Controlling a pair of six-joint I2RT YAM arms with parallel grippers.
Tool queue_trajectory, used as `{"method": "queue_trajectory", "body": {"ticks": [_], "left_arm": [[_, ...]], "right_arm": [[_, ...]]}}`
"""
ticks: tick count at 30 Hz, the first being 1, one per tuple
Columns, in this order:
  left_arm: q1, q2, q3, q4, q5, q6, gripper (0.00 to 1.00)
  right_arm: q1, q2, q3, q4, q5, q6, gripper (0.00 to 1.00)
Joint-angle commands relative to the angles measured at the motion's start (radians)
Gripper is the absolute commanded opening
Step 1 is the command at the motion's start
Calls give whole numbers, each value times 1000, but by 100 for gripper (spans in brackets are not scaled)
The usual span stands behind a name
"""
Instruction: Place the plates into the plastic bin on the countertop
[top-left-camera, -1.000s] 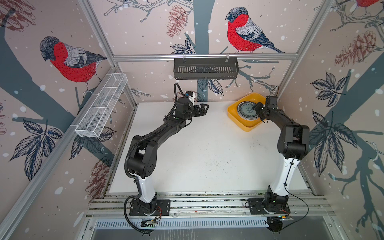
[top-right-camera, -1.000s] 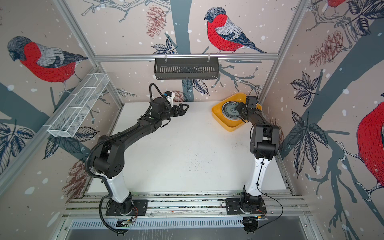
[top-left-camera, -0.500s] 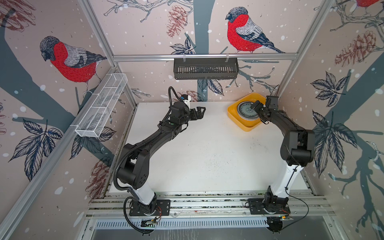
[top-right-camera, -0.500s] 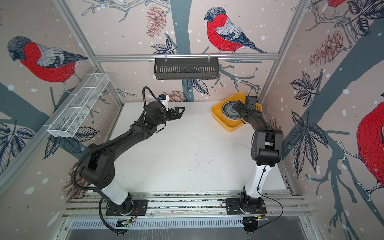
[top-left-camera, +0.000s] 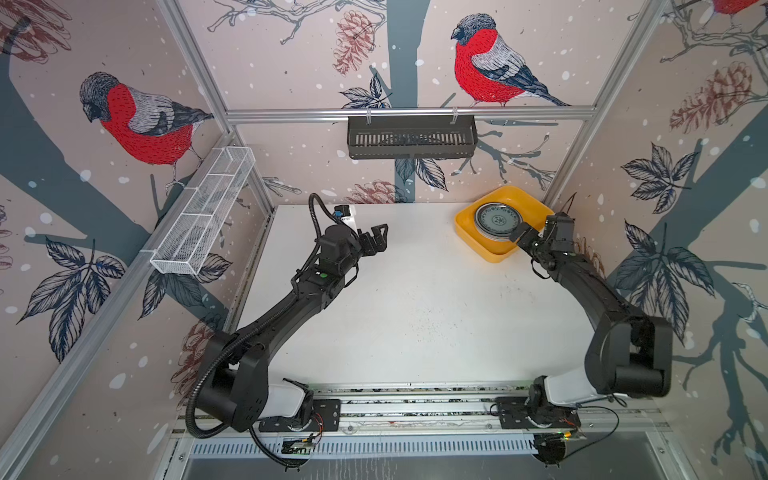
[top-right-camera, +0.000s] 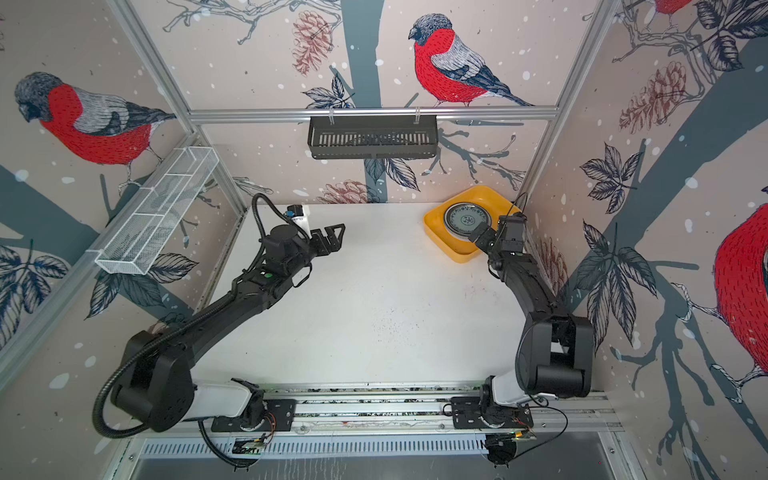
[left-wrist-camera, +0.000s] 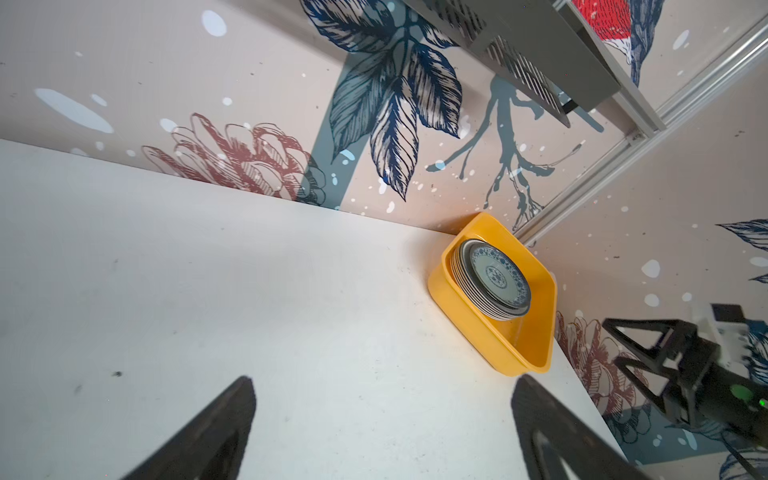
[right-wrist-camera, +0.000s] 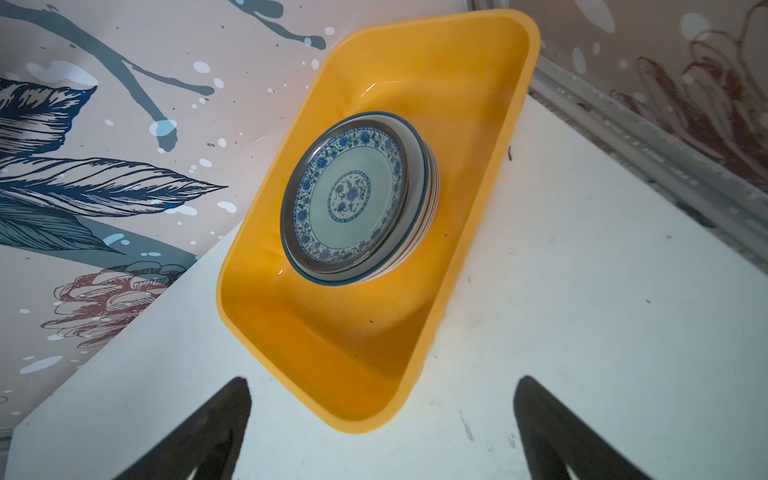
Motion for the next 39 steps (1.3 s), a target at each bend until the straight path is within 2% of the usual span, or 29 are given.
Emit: {"method": "queue_trajectory", "body": {"ticks": [1, 12, 18, 24, 28, 31, 36, 39], "left_arm": [[16, -69, -56, 38, -89, 21, 96], [53, -463, -361, 9, -354, 125, 96], [75, -671, -502, 1, -445, 177, 96], [84, -786, -599, 7, -550, 226, 97], [113, -810, -673, 59, -614, 254, 96], [166, -807, -741, 135, -615, 242, 97], [241, -715, -923, 492, -619, 255, 96], [270, -595, -939, 623, -605, 283, 96]], "right_arm": [[4, -100, -89, 60, 64, -45, 100], [3, -474, -333, 71, 268, -77, 99], [0, -536, -353, 33, 300, -65, 100], [0, -567, -385, 53, 306, -51, 99], [4, -555, -430, 87, 260, -28, 100], [12, -542, -470, 102, 273, -4, 99], [9, -471, -491, 161, 296, -14, 100], [7, -389, -453, 162, 311, -34, 99]]}}
